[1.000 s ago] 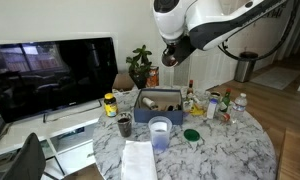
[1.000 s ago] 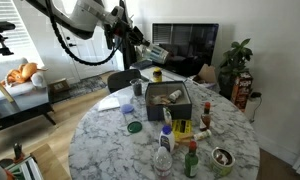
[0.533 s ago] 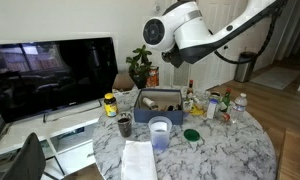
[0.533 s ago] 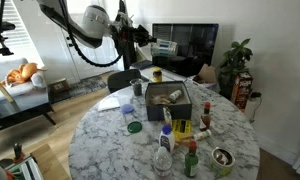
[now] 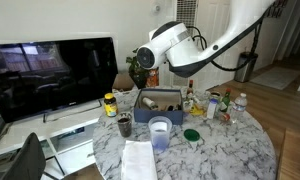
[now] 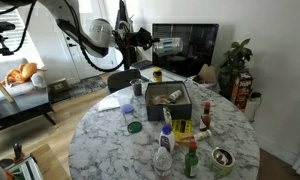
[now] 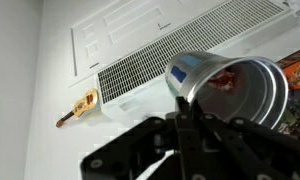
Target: Remove the silver cup from the clear cup then pour the contents in the silver cup into the box
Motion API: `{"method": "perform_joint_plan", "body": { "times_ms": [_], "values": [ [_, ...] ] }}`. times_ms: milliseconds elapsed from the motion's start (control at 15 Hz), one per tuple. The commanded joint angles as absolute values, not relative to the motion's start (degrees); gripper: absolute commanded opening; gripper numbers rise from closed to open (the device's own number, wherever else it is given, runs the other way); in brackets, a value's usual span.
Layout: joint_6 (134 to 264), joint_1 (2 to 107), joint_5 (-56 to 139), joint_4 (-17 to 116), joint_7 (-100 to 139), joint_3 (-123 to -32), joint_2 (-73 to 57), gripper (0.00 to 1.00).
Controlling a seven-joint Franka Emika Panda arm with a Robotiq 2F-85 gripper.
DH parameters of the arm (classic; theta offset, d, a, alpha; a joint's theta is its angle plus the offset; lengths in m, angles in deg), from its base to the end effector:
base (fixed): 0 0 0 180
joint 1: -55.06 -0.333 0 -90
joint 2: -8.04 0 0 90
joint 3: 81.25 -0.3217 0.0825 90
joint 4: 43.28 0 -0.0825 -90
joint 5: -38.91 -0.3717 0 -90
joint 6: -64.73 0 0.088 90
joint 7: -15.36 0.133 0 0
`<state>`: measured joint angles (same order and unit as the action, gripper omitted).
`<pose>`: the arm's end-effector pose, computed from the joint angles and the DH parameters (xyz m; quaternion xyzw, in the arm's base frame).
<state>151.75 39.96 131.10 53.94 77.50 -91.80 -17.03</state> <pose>0.6417 0.1362 0.4150 0.7120 -0.0430 0.3155 0.6258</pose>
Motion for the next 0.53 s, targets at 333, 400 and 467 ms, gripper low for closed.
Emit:
{"method": "perform_joint_plan", "body": {
  "times_ms": [333, 400, 467],
  "values": [
    [144.1, 38.3, 140.5, 51.5, 77.6, -90.2, -21.3, 0.01],
    [143.2, 38.3, 141.6, 51.6, 78.3, -90.0, -21.7, 0.01],
    [142.7, 38.3, 142.2, 51.6, 78.3, -90.1, -21.8, 0.01]
  ]
}}
